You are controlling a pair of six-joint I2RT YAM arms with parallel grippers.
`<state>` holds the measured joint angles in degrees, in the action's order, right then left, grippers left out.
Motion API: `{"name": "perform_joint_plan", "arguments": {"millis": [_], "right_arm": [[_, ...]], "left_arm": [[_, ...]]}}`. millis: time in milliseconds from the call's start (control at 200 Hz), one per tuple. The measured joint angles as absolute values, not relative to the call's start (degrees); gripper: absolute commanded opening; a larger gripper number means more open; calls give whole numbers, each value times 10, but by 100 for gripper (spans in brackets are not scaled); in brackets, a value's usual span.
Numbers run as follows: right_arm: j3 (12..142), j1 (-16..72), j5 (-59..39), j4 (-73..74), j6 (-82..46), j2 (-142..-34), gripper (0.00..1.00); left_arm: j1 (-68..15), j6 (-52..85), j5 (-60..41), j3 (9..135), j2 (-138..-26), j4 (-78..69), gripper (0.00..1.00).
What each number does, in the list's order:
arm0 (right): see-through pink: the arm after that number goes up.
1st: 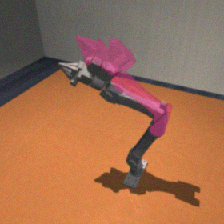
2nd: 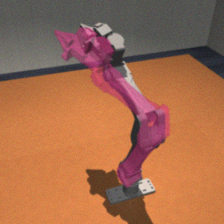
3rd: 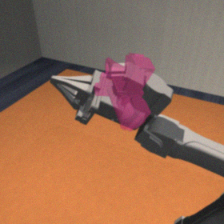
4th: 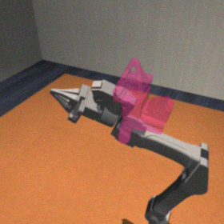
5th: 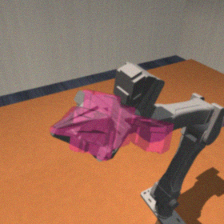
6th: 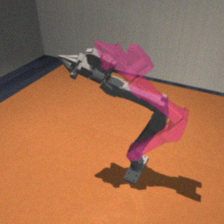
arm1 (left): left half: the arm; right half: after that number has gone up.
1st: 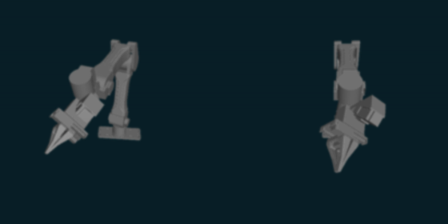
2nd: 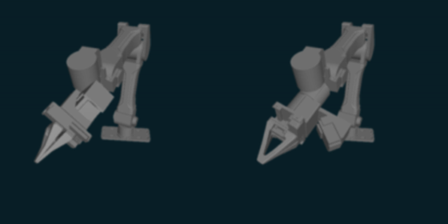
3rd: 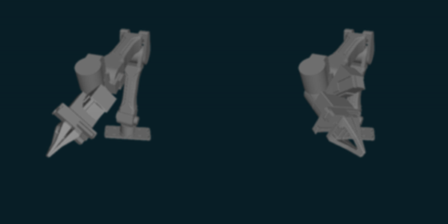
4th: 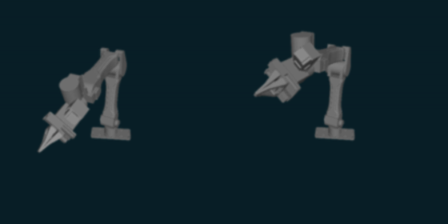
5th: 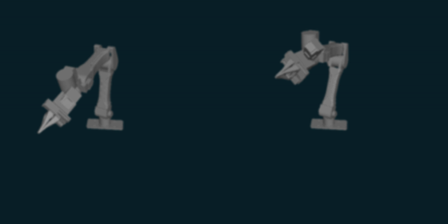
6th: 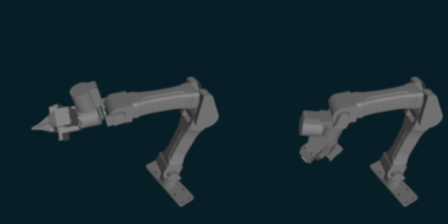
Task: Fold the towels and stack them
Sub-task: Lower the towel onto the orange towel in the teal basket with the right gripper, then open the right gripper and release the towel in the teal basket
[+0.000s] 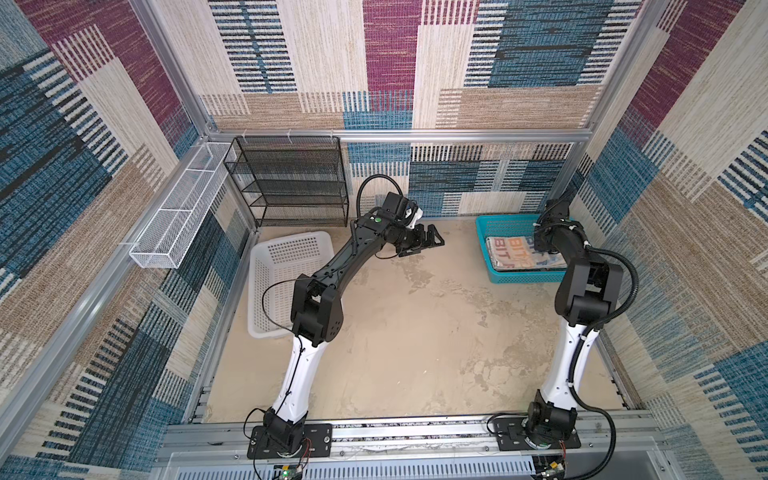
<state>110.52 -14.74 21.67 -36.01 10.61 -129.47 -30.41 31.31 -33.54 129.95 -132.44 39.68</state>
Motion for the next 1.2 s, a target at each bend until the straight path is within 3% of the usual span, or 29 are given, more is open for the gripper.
{"name": "perform_joint_plan", "arguments": {"millis": [75,155,371,586,771,1197], "right_arm": [[1101,-147,221,-360,103,-1286,92],[1096,-148,220,-362,94,-1267,100],[1056,-147,171,-342,54,-1185,99],[953,-150,15,-286,-3,-1113,99],[939,-176,-101,-219,-51,-1147,99],[945,-236,-201,-163,-105,-1250,99]], "left_arm": [[-304,312,-331,1299,-1323,397,99],[-304,310,-328,1291,-1316,398,99],[-309,305,-316,1249,-1274,400,99],[-309,302,-302,1201,-1230,403,99],[-310,299,-291,1152,-1187,399,99],[-310,298,-286,1127,-1201,393,99]]}}
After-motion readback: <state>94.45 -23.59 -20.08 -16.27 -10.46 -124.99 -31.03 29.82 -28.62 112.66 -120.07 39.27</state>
